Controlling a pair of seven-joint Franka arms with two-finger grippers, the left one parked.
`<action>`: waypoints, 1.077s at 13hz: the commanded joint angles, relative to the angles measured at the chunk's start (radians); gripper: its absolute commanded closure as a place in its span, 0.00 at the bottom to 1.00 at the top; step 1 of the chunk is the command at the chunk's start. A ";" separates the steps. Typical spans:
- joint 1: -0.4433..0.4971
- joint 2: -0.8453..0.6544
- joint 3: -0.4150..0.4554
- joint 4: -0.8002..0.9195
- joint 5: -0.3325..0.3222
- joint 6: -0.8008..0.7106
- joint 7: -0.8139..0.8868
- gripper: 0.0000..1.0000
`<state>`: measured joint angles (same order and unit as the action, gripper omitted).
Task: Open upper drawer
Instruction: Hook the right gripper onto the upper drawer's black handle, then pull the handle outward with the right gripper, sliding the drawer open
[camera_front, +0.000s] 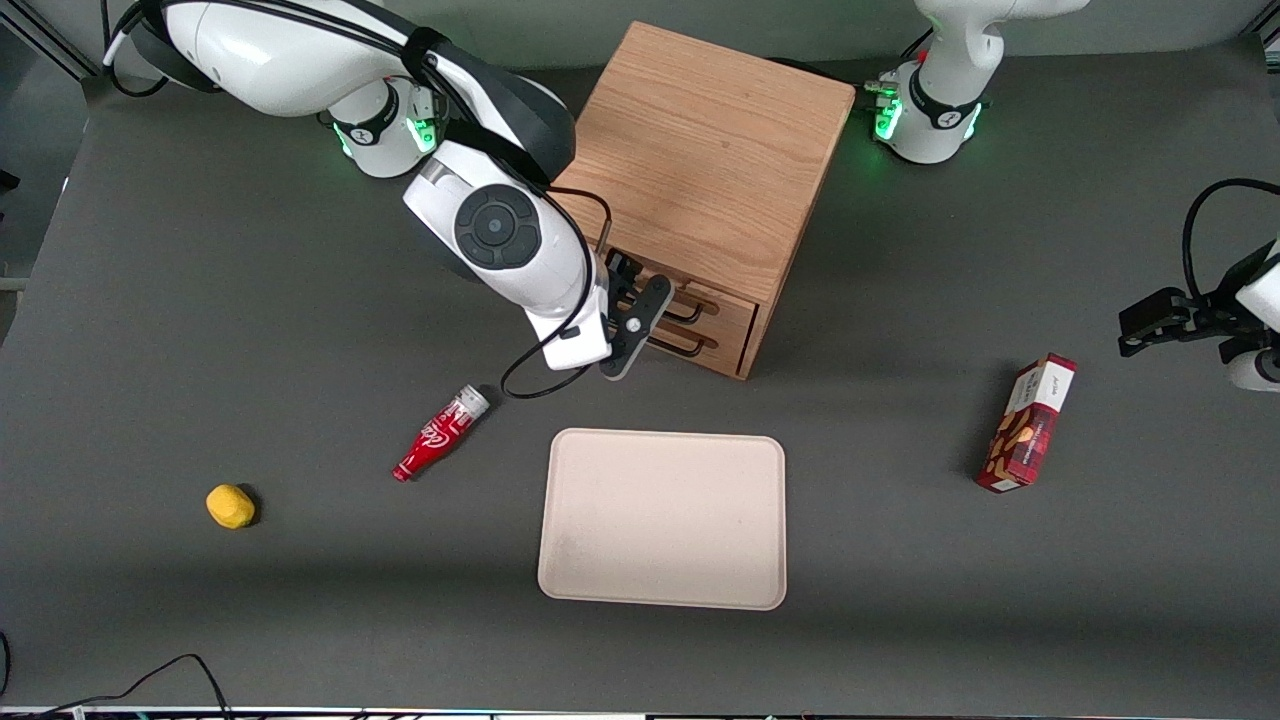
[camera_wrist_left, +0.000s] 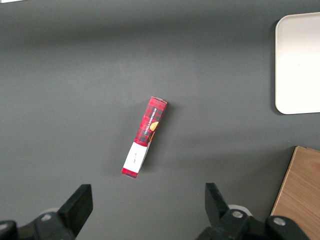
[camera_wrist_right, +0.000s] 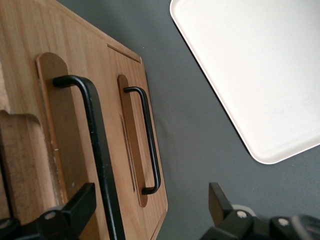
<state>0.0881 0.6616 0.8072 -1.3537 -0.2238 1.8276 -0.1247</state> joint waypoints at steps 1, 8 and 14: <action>-0.007 0.016 0.015 -0.010 -0.005 0.012 -0.023 0.00; -0.010 0.050 -0.005 -0.001 -0.040 0.059 -0.061 0.00; -0.004 0.079 -0.063 0.080 -0.123 0.097 -0.110 0.00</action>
<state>0.0764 0.7105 0.7468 -1.3188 -0.3054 1.9046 -0.2136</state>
